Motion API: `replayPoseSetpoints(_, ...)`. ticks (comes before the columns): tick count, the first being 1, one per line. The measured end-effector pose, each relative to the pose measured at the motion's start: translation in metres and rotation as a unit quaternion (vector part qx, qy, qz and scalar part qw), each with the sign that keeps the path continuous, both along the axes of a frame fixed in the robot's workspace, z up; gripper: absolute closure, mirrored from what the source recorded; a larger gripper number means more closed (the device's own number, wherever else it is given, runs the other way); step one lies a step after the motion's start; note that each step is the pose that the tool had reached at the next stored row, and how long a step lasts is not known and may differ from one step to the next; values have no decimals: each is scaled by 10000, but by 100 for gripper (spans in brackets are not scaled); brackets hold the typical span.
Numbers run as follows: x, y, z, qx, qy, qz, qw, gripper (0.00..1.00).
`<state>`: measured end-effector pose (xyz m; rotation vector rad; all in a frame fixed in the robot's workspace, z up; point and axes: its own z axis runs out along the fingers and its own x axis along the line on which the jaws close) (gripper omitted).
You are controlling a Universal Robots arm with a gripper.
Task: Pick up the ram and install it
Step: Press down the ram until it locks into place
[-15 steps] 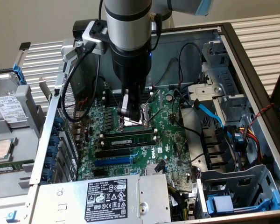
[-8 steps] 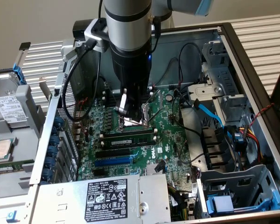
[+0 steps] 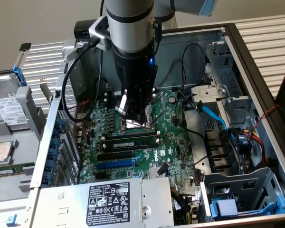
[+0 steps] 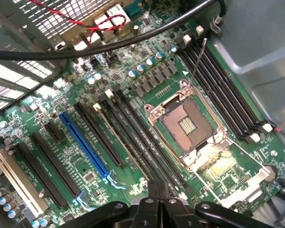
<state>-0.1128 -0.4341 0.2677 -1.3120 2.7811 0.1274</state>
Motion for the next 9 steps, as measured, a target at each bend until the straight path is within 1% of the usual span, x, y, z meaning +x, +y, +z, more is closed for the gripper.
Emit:
replayPoseSetpoints(3, 0, 0, -4, 1, 0, -266, 9996, 89)
replayPoseSetpoints(5, 0, 0, -7, 0, 0, -441, 9990, 89)
replayPoseSetpoints(9, 0, 0, -12, 0, 0, -793, 9969, 89)
